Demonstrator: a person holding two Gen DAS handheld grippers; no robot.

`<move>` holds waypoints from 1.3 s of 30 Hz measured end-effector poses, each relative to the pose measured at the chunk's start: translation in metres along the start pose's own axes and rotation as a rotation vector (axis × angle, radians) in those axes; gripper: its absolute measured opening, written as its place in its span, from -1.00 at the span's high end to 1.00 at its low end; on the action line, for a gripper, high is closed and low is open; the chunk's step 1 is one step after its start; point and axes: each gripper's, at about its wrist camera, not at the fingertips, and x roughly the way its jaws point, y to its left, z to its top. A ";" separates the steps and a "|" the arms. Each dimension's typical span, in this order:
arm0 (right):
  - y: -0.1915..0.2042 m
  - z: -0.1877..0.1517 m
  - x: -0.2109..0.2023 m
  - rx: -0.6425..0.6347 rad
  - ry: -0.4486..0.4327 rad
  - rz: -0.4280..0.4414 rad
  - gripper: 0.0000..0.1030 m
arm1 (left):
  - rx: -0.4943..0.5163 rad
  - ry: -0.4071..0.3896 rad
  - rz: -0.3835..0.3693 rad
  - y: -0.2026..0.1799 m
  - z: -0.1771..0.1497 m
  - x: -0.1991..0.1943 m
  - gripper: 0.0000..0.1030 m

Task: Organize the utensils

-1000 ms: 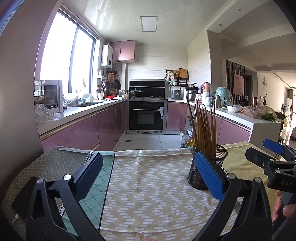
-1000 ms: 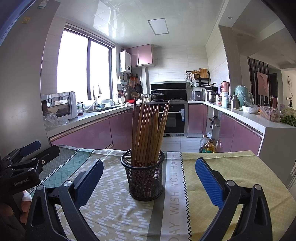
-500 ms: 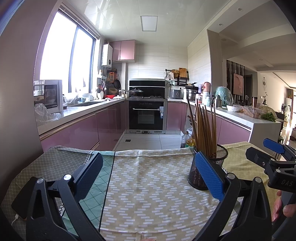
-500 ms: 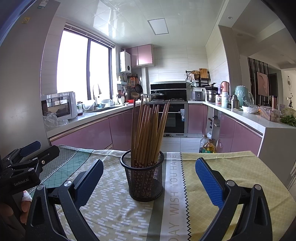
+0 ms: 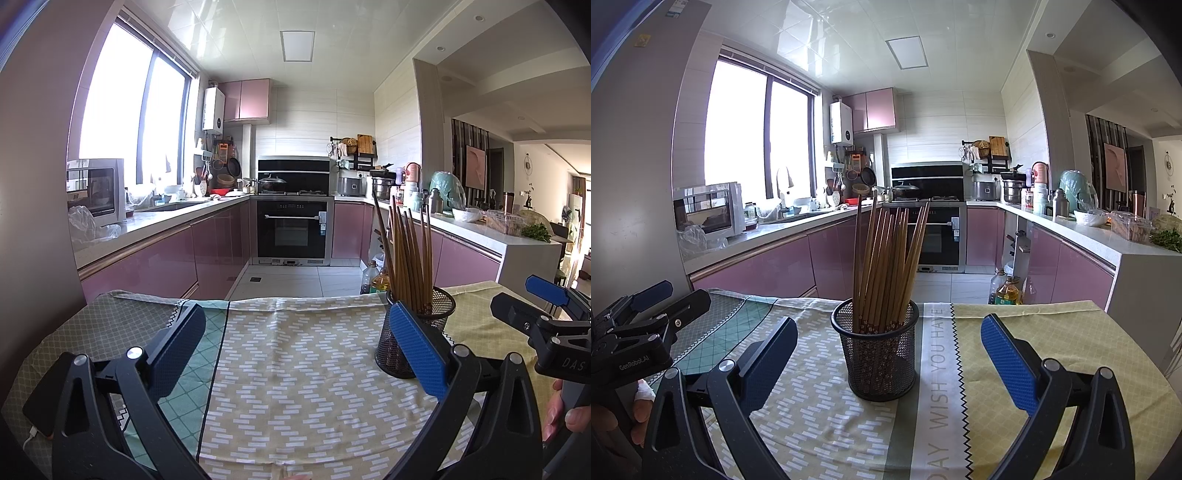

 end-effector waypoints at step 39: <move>-0.008 -0.006 0.002 0.002 0.023 -0.026 -0.87 | 0.007 0.023 0.014 0.003 -0.008 0.001 -0.91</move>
